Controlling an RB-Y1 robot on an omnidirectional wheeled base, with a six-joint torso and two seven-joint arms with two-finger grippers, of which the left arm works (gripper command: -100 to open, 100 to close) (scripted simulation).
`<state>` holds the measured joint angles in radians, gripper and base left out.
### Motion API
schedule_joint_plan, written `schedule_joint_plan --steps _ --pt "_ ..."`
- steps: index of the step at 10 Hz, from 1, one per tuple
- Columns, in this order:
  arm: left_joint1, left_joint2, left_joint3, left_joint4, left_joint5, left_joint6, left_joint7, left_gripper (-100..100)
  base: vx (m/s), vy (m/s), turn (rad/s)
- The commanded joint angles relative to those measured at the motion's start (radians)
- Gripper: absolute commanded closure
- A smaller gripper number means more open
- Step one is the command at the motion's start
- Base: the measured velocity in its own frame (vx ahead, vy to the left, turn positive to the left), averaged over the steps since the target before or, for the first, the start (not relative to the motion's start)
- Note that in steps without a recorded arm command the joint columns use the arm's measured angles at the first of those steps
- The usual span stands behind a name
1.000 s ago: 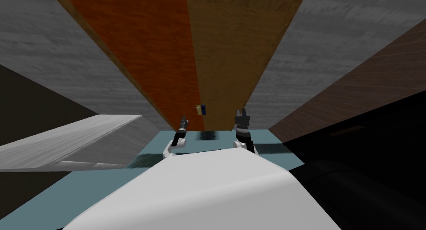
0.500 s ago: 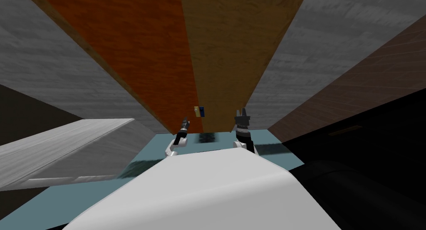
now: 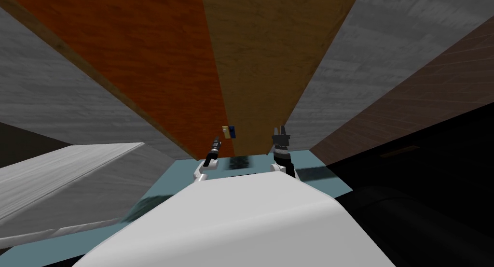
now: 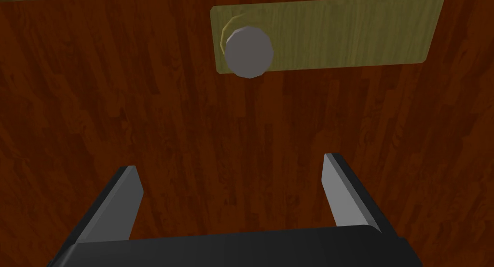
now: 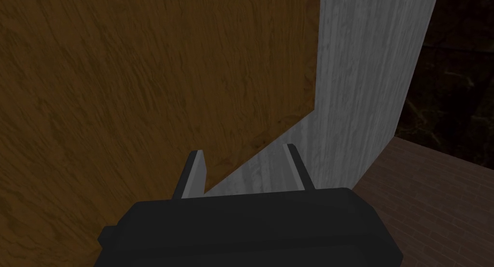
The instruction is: Pull the door open
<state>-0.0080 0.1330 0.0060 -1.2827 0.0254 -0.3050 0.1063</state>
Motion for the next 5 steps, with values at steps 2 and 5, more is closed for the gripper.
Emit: schedule_joint_plan --steps 2,5 --pt "-0.011 -0.002 -0.001 0.020 -0.001 0.002 0.000 -100 0.096 -0.004 -0.034" --pt "0.021 0.066 0.063 0.068 0.021 -0.007 0.020 -100 -0.057 0.001 0.059"
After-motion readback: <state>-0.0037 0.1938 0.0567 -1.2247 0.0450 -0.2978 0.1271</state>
